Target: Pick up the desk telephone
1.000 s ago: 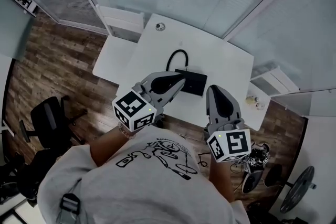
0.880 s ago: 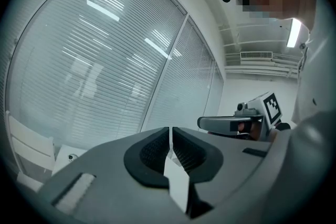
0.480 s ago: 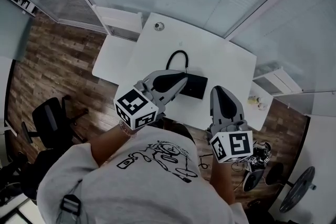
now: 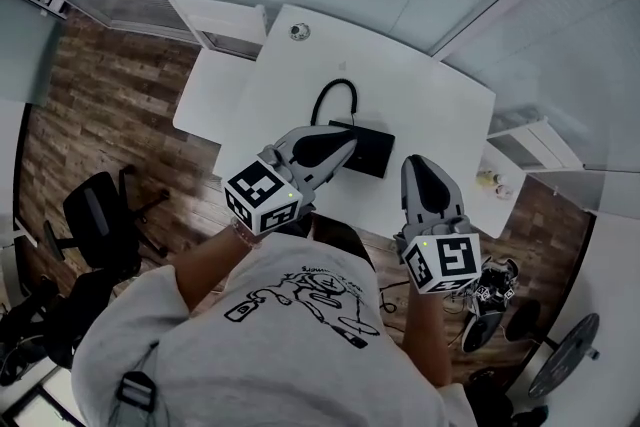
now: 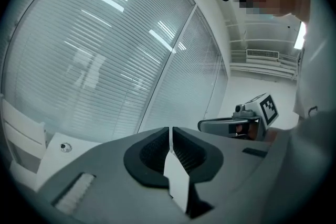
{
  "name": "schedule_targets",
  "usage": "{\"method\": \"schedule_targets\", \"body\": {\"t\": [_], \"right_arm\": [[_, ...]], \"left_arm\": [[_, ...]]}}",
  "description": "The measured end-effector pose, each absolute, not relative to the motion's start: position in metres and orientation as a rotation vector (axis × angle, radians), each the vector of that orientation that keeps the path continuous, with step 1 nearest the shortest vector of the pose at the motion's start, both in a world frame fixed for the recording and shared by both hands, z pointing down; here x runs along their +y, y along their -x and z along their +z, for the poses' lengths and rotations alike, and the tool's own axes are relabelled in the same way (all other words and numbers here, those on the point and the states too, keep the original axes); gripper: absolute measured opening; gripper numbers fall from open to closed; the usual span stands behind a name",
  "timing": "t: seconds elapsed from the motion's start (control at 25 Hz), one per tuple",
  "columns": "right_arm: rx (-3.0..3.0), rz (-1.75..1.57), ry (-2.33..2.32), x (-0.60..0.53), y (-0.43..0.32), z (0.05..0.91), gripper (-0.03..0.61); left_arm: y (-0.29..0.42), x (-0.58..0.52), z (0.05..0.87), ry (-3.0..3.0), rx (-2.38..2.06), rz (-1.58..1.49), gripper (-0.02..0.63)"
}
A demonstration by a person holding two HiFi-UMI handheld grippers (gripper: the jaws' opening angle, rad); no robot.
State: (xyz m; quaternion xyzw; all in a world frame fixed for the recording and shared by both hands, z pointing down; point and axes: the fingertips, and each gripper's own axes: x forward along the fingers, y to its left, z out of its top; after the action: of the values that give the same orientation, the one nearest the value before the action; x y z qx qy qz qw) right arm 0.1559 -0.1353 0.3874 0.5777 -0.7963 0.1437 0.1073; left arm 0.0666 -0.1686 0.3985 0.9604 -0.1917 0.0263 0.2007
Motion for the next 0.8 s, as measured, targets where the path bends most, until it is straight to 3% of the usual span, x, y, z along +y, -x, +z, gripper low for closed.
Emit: {"method": "schedule_targets", "body": {"t": [0.4,0.64,0.8], "right_arm": [[-2.292,0.616,-1.633,-0.138,-0.172,0.485,0.020],[-2.237,0.734,-1.599,-0.136,-0.179,0.541,0.074],[-2.196,0.789,-1.584,-0.137,-0.182,0.572,0.088]], "left_arm": [[-0.065,-0.176,0.489,-2.580,-0.535,0.182,0.021],[-0.059,-0.180,0.553,-2.469,-0.553,0.267,0.023],[-0.055,-0.182,0.598,-2.400,-0.566,0.333,0.065]]}}
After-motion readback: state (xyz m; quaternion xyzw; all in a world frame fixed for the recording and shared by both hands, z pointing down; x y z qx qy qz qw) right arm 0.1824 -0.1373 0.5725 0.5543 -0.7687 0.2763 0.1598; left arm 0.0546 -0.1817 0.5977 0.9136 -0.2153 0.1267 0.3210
